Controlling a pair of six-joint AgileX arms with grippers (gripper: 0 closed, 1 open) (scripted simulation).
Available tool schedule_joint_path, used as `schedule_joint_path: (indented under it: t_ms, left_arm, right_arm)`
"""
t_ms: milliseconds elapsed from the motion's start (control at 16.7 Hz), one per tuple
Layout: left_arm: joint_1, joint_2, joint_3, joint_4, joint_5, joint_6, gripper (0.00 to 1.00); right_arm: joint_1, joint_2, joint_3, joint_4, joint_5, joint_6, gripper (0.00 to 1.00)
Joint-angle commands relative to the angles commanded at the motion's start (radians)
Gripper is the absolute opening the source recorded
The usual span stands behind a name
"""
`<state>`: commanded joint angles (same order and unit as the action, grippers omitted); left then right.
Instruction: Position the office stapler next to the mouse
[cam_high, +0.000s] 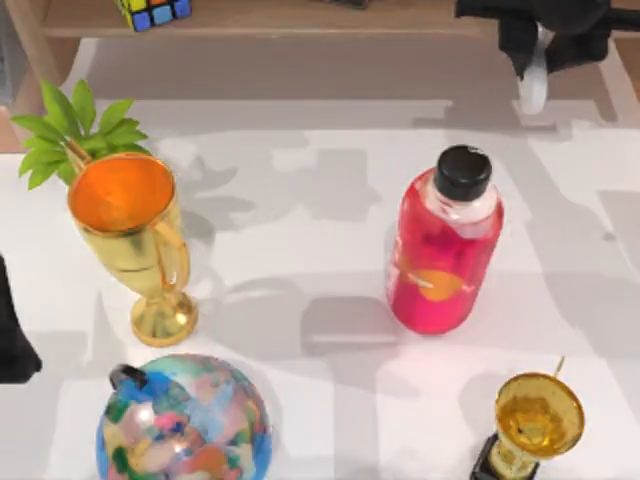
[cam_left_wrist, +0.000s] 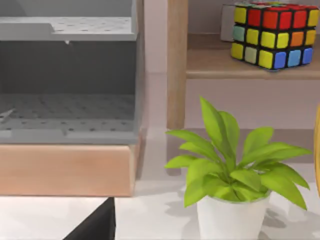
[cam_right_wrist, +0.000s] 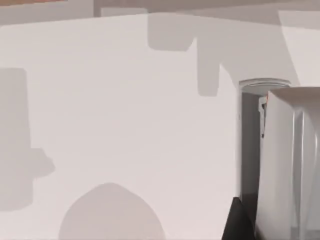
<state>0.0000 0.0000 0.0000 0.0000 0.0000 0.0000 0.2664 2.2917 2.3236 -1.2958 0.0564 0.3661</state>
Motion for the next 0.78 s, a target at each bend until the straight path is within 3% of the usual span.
schedule_joint_path:
  t_ms: [420,780]
  left_arm:
    - [0.0,0.0,0.0,0.0,0.0,0.0,1.0]
    - [0.0,0.0,0.0,0.0,0.0,0.0,1.0]
  right_arm:
    - [-0.469,-0.338,-0.425,0.207,-0.139,-0.499,0.0]
    - [-0.809,-0.401,-0.765,0.431,-0.22,-0.85,0.0]
